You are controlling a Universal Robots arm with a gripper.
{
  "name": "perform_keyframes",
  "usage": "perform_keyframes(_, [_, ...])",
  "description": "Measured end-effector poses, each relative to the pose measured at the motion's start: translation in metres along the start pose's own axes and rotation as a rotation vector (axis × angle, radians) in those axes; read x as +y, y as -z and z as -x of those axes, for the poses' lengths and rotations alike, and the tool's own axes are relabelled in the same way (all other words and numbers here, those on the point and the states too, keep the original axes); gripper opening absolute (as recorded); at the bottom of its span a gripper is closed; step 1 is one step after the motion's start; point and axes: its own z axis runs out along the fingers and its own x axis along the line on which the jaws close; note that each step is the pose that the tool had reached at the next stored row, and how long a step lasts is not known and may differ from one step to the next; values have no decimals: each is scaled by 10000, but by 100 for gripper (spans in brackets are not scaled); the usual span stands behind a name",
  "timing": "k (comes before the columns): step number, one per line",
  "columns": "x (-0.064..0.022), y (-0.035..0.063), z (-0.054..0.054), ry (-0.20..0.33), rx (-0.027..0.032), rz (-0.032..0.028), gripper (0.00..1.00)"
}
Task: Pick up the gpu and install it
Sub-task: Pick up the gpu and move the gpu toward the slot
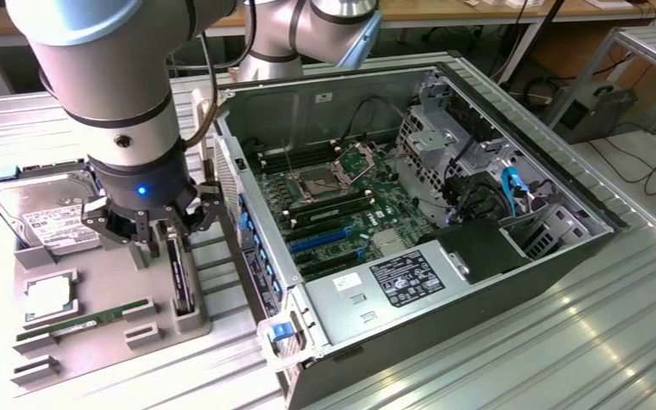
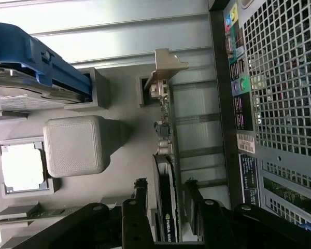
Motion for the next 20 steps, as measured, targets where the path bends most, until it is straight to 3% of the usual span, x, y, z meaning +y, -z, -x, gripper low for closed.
perform_keyframes(10, [0,-177,-6,145,27,3,42])
perform_keyframes(20, [2,-152,-5,254,52,5,42])
